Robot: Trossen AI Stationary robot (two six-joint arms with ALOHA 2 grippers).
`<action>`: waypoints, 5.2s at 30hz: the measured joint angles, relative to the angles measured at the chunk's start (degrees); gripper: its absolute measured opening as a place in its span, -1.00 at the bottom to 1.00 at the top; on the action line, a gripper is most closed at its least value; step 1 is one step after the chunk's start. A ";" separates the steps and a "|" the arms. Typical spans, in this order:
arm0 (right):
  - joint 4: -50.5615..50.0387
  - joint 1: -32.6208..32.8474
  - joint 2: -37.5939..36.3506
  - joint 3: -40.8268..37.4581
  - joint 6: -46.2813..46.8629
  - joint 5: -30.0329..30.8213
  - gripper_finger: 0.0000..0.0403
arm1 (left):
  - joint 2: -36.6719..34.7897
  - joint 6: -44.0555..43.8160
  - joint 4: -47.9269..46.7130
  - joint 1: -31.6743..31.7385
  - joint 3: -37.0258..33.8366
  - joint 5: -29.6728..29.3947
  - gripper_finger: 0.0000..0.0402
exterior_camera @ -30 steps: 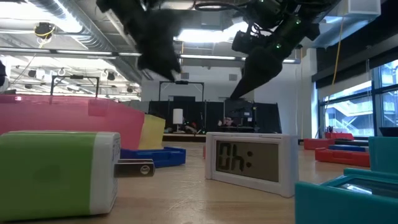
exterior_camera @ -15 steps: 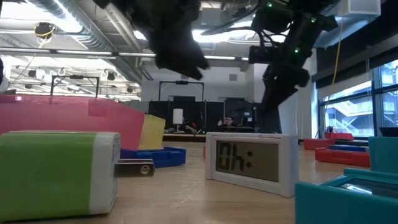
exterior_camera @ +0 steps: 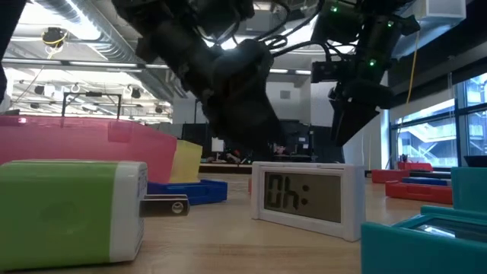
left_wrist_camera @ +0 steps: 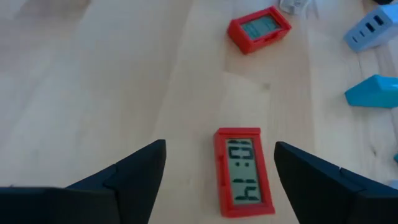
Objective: Pick & Place Office items
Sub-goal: Put the red timer into the red bin, then put the blue timer into the red bin
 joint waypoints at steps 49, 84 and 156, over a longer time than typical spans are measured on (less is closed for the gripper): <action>2.14 0.00 0.00 0.04 -1.57 -0.04 0.36 | 2.79 -0.31 -0.42 -5.13 -0.13 -6.55 -0.25; 4.69 1.03 -0.02 0.07 -4.58 5.78 0.31 | -25.42 -50.97 -66.82 -16.46 0.02 -12.96 -0.22; 8.50 1.03 -0.02 0.07 -4.62 2.78 0.30 | -10.77 -17.31 -22.92 -18.78 6.75 -14.51 0.32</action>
